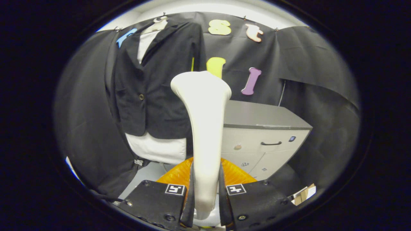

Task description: Iron the clothes twice with a garment steamer, once on the left side and once on the right side.

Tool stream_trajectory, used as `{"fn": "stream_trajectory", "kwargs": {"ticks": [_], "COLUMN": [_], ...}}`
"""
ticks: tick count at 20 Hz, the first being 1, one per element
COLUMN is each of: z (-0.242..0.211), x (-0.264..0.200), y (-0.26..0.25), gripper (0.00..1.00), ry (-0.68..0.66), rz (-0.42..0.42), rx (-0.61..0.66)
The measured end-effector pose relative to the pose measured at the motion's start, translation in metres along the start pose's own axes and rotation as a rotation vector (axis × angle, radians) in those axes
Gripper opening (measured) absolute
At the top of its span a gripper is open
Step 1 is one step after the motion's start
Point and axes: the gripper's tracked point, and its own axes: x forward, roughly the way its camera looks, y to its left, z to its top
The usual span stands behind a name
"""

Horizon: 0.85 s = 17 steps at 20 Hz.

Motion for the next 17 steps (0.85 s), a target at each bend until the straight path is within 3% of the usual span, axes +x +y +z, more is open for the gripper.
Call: {"fn": "stream_trajectory", "kwargs": {"ticks": [9, 13, 17], "z": [0.038, 0.021, -0.010], "x": [-0.089, -0.110, -0.115], "y": [-0.148, -0.202, -0.225], "gripper": [0.34, 0.34, 0.34], "ry": [-0.179, -0.195, -0.154], "rz": [-0.010, 0.007, 0.060], "rx": [0.108, 0.112, 0.082]}}
